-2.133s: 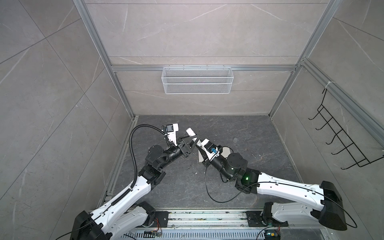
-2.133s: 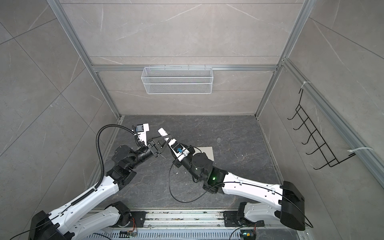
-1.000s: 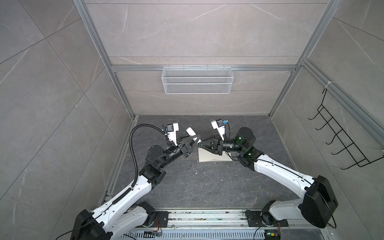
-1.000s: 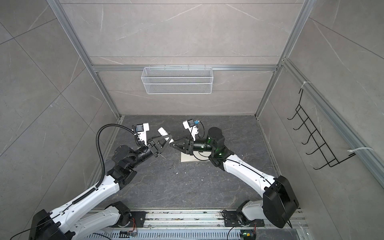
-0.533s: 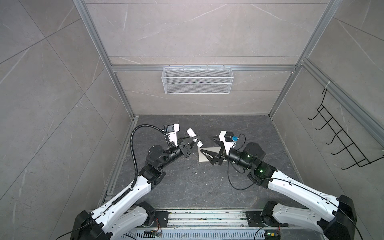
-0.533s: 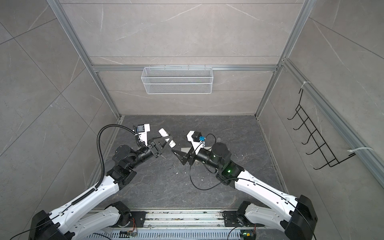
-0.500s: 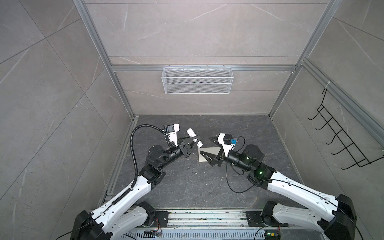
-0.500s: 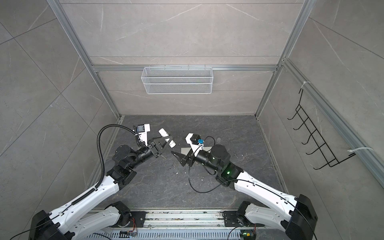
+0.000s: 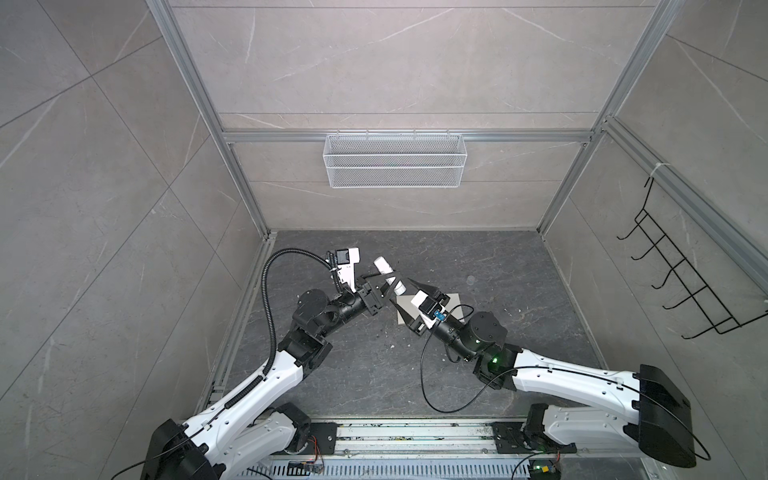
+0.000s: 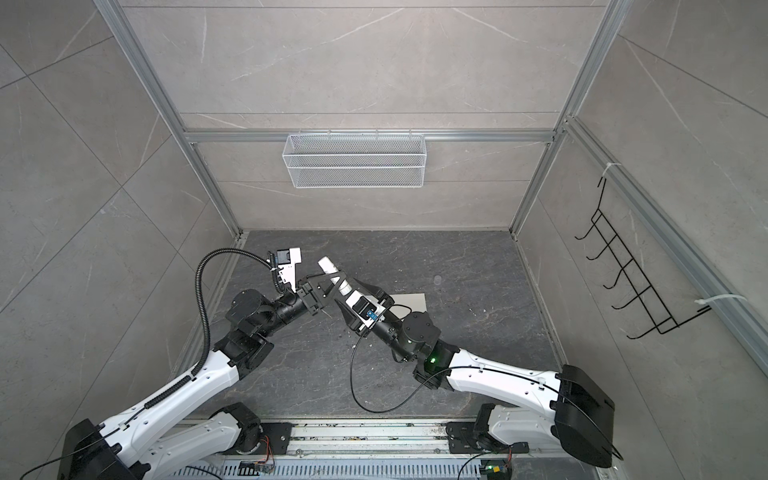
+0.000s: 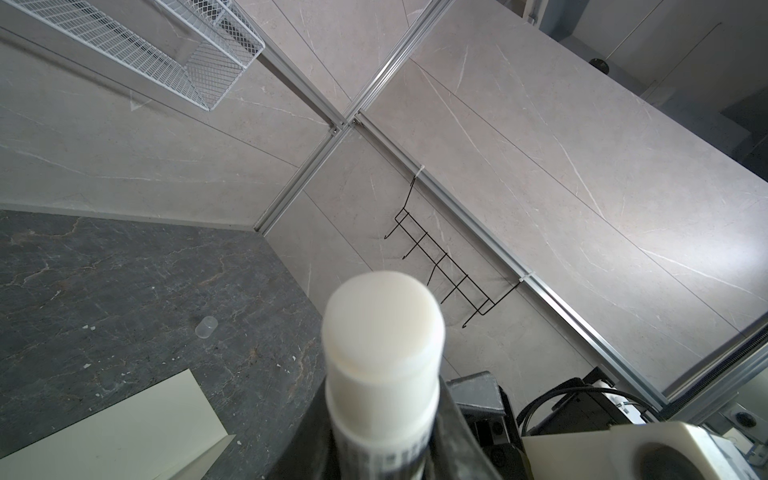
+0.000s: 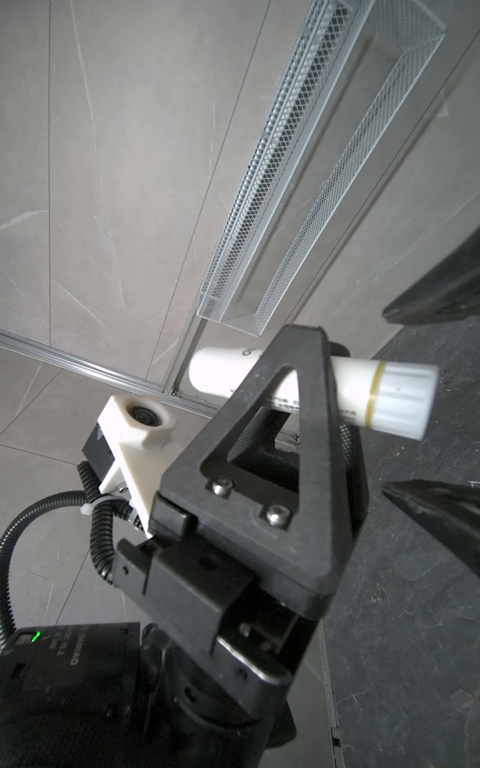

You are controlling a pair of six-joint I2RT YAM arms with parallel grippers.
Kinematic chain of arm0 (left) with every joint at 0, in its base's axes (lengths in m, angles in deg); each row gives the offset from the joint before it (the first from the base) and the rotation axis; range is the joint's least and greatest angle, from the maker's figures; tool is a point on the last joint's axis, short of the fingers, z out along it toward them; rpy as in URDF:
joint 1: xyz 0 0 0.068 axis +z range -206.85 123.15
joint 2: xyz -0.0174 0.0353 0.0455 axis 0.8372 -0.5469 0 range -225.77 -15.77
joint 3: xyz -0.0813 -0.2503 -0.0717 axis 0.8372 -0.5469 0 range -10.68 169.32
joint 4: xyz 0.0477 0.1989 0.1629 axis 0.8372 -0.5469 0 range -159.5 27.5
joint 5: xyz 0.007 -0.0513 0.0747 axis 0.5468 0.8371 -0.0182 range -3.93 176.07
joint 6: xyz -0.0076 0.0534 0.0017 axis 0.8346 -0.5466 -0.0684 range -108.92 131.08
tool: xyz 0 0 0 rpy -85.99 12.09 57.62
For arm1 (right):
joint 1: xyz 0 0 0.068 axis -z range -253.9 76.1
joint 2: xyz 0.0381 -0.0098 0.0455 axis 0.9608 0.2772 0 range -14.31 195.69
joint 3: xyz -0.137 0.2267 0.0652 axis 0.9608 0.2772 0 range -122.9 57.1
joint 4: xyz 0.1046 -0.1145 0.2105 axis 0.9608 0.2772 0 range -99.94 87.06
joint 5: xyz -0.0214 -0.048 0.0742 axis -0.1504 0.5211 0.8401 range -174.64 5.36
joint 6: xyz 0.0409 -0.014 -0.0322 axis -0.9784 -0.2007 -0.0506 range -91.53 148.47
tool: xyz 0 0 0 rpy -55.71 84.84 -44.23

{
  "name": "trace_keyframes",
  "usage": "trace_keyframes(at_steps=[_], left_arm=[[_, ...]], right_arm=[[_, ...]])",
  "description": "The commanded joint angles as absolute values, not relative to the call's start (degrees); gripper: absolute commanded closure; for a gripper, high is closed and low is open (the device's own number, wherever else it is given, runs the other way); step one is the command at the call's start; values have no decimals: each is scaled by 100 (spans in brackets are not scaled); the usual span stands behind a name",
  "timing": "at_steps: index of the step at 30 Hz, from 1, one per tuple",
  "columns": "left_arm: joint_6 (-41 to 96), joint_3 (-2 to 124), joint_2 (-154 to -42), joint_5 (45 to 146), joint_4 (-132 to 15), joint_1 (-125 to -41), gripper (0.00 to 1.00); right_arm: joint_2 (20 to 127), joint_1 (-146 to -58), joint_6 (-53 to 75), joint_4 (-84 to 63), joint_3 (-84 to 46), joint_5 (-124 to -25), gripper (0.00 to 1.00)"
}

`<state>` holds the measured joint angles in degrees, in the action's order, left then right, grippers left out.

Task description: Place the letter into the envelope and seal it

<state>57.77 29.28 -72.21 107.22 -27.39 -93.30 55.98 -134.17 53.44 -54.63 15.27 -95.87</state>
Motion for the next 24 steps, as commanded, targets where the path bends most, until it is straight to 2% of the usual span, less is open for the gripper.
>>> trace_keyframes(at_steps=[1,8,18,24], left_arm=[[5717,3124,-7184,10738,-2488,-9341,100],[5719,3115,-7155,10747,-2504,-9341,100],[5704,3098,-7114,10744,-2493,-9337,100],[5706,3098,-7120,10748,-2500,-9341,100]], right_arm=[[5697,-13505,5664,-5962,1527,-9932,44],[5779,-13596,5724,-6065,1518,-10121,61],[5829,-13600,5611,-5996,1518,-10244,62],[5881,-13604,5546,-5864,1457,-10210,71]])
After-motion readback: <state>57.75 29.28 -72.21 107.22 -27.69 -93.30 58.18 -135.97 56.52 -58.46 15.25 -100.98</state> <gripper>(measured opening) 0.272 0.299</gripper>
